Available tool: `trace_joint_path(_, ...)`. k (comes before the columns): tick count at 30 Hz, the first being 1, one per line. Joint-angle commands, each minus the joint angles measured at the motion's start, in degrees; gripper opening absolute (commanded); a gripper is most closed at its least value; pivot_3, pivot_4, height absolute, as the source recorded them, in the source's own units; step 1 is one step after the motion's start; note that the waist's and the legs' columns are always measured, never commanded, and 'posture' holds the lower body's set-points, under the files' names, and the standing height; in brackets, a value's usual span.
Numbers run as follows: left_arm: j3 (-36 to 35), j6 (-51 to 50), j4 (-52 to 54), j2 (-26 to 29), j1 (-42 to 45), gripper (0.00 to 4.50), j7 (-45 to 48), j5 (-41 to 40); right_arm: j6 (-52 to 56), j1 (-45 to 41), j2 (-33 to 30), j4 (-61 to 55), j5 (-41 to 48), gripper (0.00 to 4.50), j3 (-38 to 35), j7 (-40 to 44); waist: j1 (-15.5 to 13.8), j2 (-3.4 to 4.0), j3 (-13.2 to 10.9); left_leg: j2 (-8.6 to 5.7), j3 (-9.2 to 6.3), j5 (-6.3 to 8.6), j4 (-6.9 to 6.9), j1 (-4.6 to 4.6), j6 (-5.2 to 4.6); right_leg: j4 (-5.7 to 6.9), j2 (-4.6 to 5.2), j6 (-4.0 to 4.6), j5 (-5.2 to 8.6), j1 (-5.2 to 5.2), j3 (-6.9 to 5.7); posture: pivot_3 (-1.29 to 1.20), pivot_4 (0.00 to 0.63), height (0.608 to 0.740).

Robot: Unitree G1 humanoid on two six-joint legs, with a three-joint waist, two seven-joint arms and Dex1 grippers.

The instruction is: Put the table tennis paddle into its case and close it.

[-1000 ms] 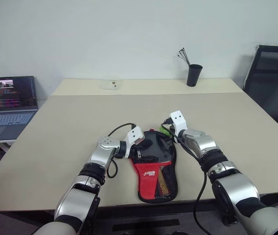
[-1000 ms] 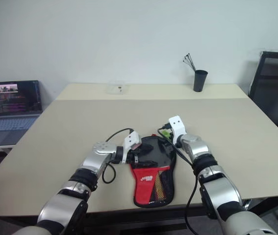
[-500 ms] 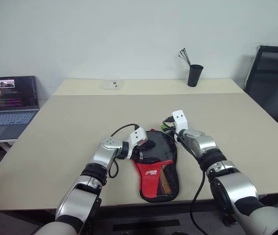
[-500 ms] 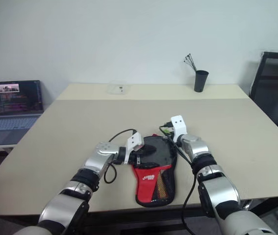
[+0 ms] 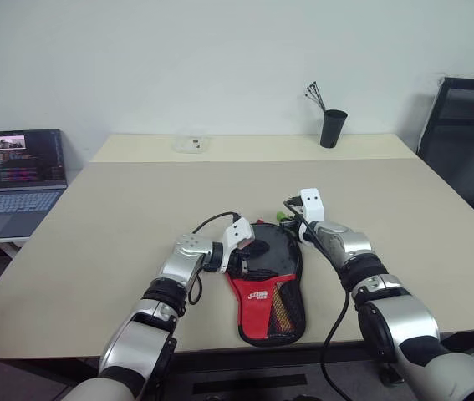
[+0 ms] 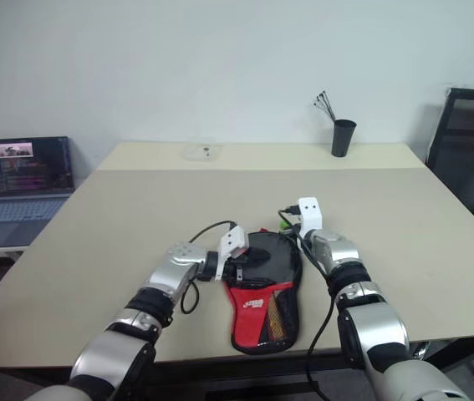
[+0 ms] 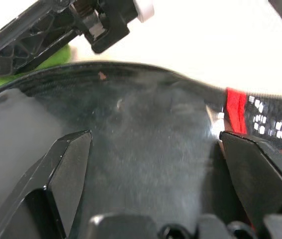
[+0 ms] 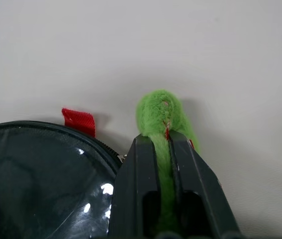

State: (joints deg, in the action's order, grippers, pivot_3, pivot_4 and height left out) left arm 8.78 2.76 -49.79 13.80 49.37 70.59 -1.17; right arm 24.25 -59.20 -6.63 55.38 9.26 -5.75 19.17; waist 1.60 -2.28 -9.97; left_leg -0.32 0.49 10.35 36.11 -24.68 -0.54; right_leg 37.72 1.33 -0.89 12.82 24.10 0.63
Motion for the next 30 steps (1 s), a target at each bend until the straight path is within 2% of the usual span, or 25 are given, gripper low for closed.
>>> trace_joint_path(1,1.1,1.7,-1.8,-0.4,1.9,4.50,0.6,0.7,1.8,-0.9,0.2,-1.6,2.9,0.01,-3.8,-2.9,0.1,0.00,0.0,0.00,0.01,0.00,0.00,0.00,0.00,0.00,0.00,0.00,0.00,0.00,0.01,0.00,0.150,0.740)
trace_joint_path(13,3.5,5.6,-7.6,-0.2,0.3,4.50,0.5,3.1,8.7,2.5,0.8,-10.0,9.5,0.01,-10.7,-10.3,0.2,0.05,0.0,0.03,0.00,0.00,-0.02,0.02,0.00,0.00,0.00,0.00,0.00,-0.01,0.03,0.00,0.150,0.740)
trace_joint_path(30,3.9,4.9,-6.9,-0.7,-2.1,4.50,0.0,3.2,31.5,23.6,2.5,-56.8,15.1,0.01,-9.5,-18.5,0.0,0.28,0.2,0.05,-0.04,0.01,-0.03,0.03,-0.01,-0.07,0.05,-0.29,0.18,-0.04,0.03,0.00,0.150,0.740)
